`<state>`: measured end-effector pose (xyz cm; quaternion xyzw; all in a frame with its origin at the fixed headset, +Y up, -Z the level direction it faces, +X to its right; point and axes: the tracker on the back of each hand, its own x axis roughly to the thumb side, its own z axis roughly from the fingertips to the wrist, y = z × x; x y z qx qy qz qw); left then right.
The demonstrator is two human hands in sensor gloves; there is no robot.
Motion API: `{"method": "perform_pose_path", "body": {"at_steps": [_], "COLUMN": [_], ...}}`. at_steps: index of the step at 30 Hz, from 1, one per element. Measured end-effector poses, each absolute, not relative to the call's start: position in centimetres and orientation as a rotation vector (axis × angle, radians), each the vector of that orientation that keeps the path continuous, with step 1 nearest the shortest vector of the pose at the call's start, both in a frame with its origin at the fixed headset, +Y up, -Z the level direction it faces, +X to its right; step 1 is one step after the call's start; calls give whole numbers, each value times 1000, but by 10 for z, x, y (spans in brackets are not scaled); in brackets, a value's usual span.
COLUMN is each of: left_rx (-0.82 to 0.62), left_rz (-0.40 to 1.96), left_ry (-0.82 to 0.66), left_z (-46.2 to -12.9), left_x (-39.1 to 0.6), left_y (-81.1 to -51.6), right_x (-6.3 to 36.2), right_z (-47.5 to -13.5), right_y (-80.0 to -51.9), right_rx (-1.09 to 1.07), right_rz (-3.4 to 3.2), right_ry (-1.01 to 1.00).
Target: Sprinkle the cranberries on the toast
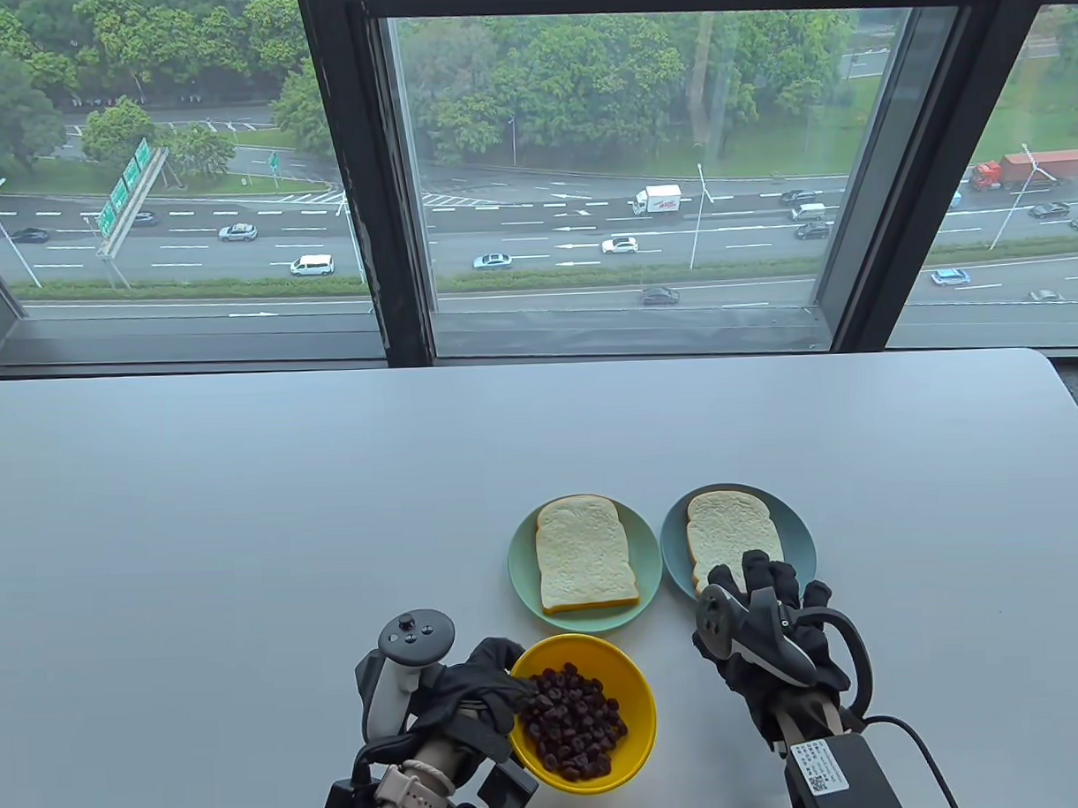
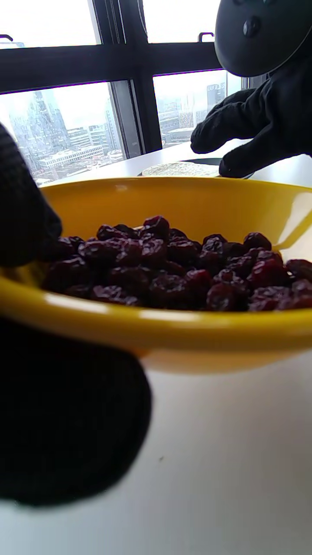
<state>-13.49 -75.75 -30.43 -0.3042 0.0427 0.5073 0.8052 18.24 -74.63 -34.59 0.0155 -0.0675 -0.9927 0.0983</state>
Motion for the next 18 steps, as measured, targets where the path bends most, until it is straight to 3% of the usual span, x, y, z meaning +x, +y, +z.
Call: {"method": "perform_pose_path", "body": {"at_steps": [8, 13, 18], "left_rx": [-667, -673, -675], "left_rz": [1125, 1150, 1192], "left_ry": [96, 114, 119], "left_z": [-303, -302, -300], "left_x": [-131, -130, -130], "left_y": [-758, -758, -756], "right_x": [157, 117, 62], "right_z": [-340, -325, -301], "right_y": [-718, -695, -692], "right_rx": [-110, -427, -815], "right_rz": [-3113, -3215, -3163], "right_ry": [-81, -2, -95]}}
